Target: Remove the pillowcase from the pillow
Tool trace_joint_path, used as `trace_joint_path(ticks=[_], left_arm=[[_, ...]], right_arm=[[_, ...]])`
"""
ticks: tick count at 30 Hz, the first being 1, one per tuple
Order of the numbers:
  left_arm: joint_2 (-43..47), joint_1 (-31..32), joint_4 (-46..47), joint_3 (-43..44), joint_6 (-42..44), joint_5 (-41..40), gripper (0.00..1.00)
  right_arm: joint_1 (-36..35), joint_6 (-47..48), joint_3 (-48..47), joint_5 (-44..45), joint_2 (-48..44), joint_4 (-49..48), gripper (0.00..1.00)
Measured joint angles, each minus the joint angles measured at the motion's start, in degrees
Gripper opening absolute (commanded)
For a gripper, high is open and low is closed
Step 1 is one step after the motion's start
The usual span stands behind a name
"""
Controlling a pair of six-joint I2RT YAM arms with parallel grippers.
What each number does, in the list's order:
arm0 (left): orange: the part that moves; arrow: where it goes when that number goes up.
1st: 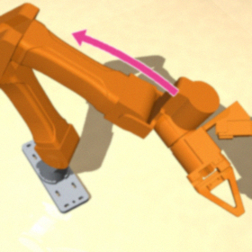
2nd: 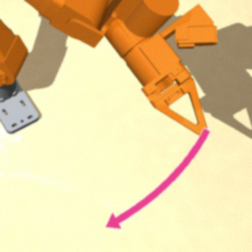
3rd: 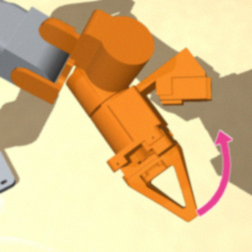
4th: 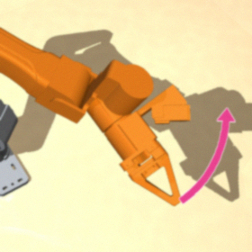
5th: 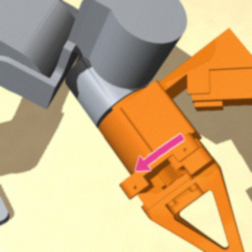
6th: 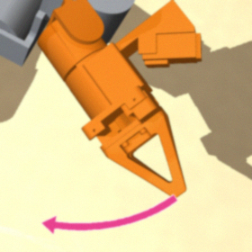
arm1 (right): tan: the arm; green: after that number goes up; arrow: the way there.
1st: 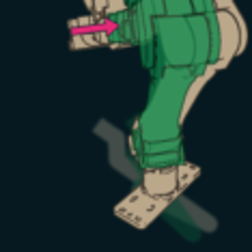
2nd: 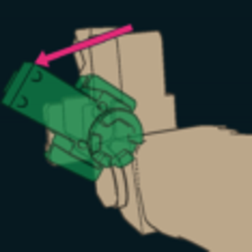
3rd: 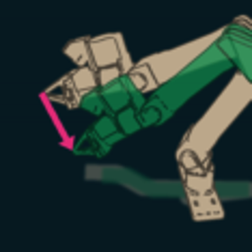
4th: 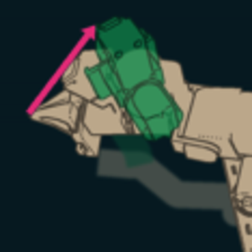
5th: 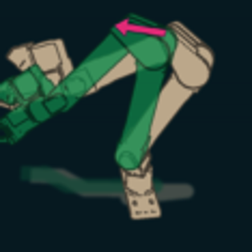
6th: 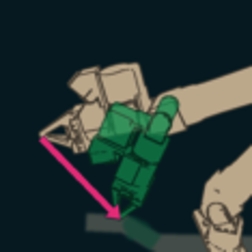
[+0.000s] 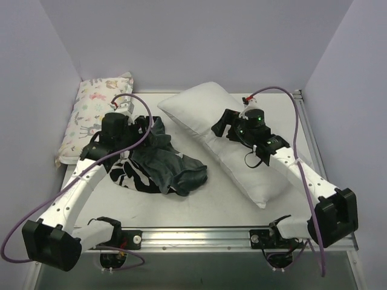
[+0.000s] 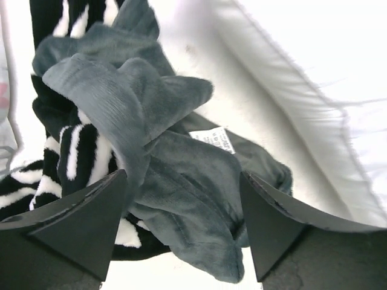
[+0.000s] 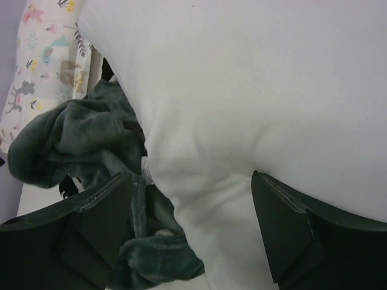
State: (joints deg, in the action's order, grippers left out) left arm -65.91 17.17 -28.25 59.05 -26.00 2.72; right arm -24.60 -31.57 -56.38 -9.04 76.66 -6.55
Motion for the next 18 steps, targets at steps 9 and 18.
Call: trace_joint_path(ticks=[9, 18], left_arm=[[10.86, 1.88, -0.22, -1.20, 2.86, 1.18, 0.89], [20.68, 2.32, -0.09, -10.62, 5.29, 3.72, 0.90]], right_arm=[[-0.31, 1.92, 3.06, -0.66, -18.91, 11.34, 1.00], [-0.28, 3.43, 9.81, 9.77, -35.91, 20.85, 1.00]])
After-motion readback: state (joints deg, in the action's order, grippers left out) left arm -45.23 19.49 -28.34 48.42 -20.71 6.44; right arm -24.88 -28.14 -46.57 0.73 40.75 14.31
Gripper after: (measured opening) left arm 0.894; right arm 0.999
